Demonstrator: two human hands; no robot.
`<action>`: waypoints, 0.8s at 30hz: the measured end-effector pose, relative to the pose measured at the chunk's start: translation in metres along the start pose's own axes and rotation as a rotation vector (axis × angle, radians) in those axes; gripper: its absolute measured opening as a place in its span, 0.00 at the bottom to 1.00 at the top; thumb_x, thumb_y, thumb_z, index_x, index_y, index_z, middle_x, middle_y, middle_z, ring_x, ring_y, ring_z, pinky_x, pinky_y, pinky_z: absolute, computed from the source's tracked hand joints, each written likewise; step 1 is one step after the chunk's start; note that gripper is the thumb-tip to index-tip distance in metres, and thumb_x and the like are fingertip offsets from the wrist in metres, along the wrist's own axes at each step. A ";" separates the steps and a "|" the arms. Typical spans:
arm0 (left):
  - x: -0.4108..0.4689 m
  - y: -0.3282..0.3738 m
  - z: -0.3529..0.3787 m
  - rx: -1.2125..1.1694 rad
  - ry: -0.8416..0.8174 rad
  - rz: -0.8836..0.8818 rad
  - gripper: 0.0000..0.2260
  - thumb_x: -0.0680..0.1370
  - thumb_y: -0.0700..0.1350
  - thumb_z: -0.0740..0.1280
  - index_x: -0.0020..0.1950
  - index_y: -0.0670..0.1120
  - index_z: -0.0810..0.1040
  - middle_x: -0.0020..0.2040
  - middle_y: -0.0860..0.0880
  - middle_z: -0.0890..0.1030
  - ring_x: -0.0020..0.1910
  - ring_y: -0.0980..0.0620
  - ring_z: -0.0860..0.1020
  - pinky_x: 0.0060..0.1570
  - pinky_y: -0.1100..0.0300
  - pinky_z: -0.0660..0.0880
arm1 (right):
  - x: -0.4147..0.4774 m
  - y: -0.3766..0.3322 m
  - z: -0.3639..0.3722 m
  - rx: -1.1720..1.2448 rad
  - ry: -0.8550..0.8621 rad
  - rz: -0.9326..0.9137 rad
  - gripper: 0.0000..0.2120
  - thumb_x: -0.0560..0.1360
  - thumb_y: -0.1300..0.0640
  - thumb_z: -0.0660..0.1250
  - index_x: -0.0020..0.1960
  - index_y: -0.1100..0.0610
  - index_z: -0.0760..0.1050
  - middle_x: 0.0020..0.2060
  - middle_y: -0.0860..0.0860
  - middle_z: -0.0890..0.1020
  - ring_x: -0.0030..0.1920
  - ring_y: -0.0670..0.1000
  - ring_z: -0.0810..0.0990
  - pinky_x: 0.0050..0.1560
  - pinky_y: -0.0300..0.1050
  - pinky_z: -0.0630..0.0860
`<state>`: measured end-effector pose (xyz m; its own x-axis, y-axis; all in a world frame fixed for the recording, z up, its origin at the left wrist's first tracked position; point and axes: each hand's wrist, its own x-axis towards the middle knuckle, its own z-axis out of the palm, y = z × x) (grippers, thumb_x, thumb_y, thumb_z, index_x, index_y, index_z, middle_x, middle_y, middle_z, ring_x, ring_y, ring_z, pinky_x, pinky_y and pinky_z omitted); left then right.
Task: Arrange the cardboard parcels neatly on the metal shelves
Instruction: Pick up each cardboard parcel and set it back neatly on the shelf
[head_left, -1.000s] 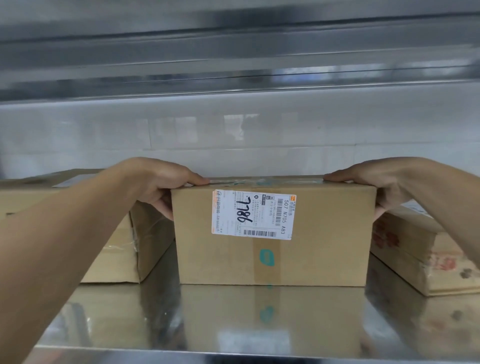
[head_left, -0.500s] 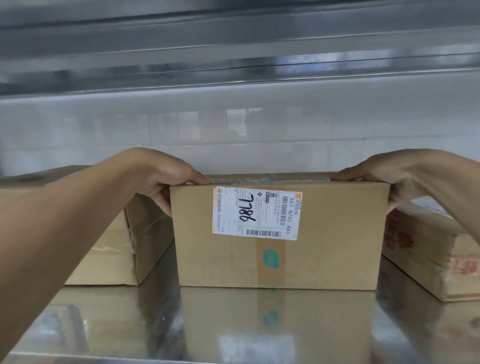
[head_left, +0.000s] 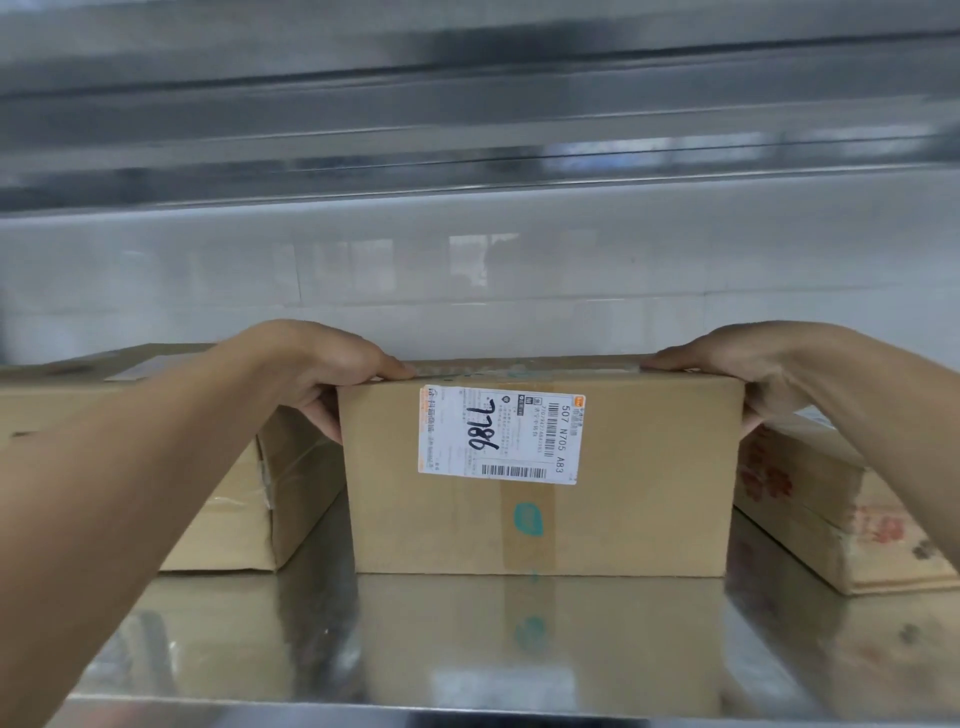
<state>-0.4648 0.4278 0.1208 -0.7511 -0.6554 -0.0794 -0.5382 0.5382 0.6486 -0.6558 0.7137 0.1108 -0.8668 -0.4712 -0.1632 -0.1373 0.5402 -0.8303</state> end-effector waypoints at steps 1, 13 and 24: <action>0.000 -0.001 0.000 -0.003 0.007 0.010 0.13 0.83 0.56 0.64 0.52 0.48 0.82 0.46 0.48 0.84 0.39 0.51 0.84 0.30 0.57 0.81 | -0.001 0.002 0.002 0.008 0.010 -0.003 0.18 0.78 0.43 0.71 0.59 0.56 0.81 0.55 0.60 0.84 0.46 0.60 0.86 0.38 0.55 0.84; -0.022 -0.009 0.001 -0.213 0.049 0.026 0.13 0.80 0.58 0.68 0.54 0.49 0.79 0.54 0.47 0.83 0.50 0.48 0.84 0.43 0.49 0.83 | -0.006 0.013 -0.005 0.091 0.067 -0.066 0.26 0.74 0.35 0.72 0.60 0.55 0.82 0.56 0.58 0.85 0.52 0.59 0.86 0.47 0.62 0.84; -0.030 -0.027 0.005 -0.474 0.094 0.074 0.24 0.79 0.69 0.61 0.60 0.51 0.76 0.57 0.46 0.81 0.54 0.44 0.81 0.56 0.46 0.79 | -0.031 0.019 0.006 0.406 0.132 -0.178 0.24 0.81 0.35 0.61 0.56 0.56 0.76 0.51 0.60 0.80 0.48 0.60 0.81 0.46 0.55 0.80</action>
<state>-0.4290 0.4355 0.1019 -0.7312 -0.6814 0.0340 -0.2353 0.2986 0.9249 -0.6285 0.7340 0.0968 -0.9038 -0.4252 0.0482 -0.1136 0.1298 -0.9850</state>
